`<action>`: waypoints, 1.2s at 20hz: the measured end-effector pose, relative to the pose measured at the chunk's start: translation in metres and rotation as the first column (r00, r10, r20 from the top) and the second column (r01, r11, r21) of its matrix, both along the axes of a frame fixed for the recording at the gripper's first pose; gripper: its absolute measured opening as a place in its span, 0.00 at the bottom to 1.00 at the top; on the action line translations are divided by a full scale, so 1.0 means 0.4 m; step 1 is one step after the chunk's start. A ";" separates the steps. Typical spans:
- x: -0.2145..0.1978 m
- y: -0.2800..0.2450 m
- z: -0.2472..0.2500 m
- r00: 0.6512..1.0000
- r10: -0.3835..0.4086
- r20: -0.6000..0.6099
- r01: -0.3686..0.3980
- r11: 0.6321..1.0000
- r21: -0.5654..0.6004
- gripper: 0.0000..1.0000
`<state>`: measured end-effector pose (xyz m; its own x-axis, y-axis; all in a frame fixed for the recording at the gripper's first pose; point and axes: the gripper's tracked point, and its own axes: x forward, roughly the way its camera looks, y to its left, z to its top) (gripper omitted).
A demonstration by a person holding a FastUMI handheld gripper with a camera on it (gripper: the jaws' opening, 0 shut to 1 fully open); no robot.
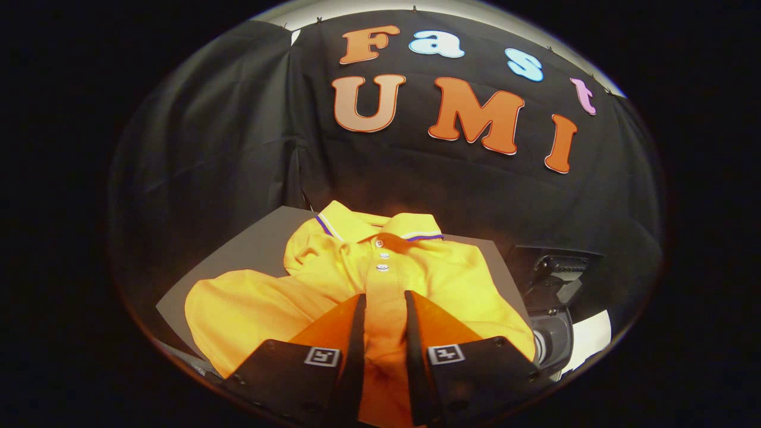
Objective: Put the clothes into the washing machine and then close the washing machine lid.
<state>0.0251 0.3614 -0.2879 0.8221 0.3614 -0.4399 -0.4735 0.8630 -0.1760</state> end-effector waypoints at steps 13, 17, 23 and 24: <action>0.003 -0.164 0.146 0.990 0.017 -0.141 0.016 0.973 0.231 0.10; 0.005 -0.292 0.278 0.996 -0.026 -0.082 0.050 0.953 0.300 0.10; 0.078 -0.571 0.423 0.981 -0.193 0.004 0.179 0.917 0.357 0.10; 0.095 -0.615 0.436 0.975 -0.220 0.010 0.201 0.908 0.366 0.10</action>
